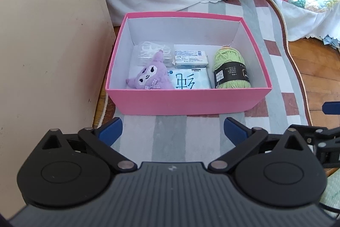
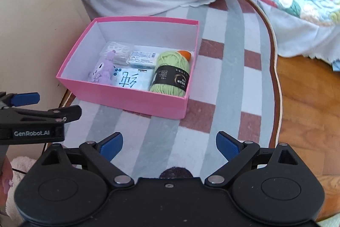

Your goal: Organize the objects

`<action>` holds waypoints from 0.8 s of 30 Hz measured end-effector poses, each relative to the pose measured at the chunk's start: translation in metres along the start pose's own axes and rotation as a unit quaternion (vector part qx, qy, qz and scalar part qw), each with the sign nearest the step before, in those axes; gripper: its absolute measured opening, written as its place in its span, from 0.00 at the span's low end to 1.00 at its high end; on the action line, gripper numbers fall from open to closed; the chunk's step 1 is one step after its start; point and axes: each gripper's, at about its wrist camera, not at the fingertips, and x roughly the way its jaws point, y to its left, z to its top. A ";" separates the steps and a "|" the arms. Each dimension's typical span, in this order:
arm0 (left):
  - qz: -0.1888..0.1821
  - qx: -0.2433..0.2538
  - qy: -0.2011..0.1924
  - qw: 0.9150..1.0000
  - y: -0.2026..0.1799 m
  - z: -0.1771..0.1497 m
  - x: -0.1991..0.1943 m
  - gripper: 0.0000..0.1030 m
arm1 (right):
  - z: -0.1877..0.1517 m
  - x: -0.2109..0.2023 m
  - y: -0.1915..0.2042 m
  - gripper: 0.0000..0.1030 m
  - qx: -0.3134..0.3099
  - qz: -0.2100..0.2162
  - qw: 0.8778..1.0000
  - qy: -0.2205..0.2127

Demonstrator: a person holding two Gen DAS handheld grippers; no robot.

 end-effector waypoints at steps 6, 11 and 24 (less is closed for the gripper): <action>0.011 0.018 0.020 1.000 -0.007 -0.001 0.001 1.00 | -0.006 -0.004 -0.003 0.94 0.004 -0.002 1.000 0.005; 0.003 0.023 0.031 0.999 -0.011 -0.002 0.004 1.00 | -0.007 -0.003 -0.008 0.94 0.014 0.002 1.000 0.012; 0.026 0.013 0.059 0.998 -0.010 0.001 0.014 1.00 | -0.008 0.002 -0.012 0.94 0.021 0.006 0.999 0.025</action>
